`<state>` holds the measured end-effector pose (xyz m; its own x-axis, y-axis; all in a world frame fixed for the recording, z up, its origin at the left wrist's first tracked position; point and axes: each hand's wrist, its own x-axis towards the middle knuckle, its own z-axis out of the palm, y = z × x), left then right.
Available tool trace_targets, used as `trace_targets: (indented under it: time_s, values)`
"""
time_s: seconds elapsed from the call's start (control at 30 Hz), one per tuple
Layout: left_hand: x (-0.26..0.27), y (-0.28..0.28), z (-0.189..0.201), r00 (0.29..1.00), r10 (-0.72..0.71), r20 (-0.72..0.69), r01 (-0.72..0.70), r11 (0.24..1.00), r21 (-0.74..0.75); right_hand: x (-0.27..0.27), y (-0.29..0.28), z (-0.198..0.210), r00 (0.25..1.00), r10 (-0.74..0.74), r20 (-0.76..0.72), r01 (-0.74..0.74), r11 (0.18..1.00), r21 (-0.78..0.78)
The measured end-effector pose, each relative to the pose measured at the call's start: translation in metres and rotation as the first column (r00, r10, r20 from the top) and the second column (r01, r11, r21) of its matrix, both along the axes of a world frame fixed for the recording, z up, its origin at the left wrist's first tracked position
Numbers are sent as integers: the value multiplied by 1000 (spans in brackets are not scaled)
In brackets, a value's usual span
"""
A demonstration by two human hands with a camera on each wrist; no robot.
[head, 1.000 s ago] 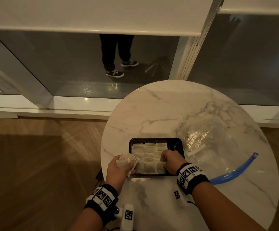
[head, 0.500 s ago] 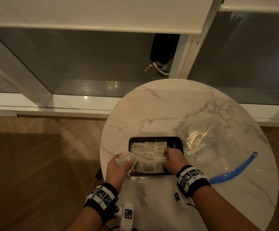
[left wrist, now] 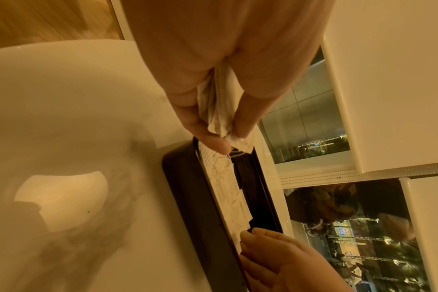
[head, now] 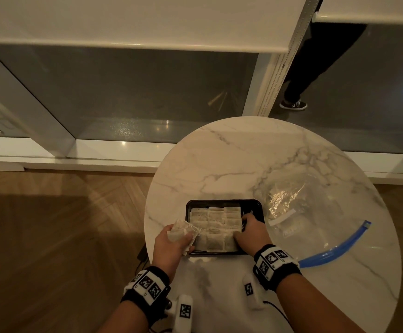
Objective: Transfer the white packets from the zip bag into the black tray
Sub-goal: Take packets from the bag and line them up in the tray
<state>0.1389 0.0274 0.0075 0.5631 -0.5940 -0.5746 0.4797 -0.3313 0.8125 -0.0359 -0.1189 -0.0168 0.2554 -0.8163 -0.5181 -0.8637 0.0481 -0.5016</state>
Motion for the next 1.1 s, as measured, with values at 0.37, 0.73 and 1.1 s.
trace_targets:
  time_s: [0.37, 0.73, 1.1]
  values:
    - [2, 1, -2, 1000, -7, 9, 6, 1000, 3, 6, -5, 2, 992, -95, 88, 93, 995, 25]
    - [4, -2, -2, 1000, -3, 23, 3, 1000, 6, 15, -13, -6, 974, -142, 176, 126, 987, 100]
    - [6, -3, 1, 1000, -19, 19, 18, 999, 31, 21, -25, -18, 890, -235, 389, 137, 955, 264]
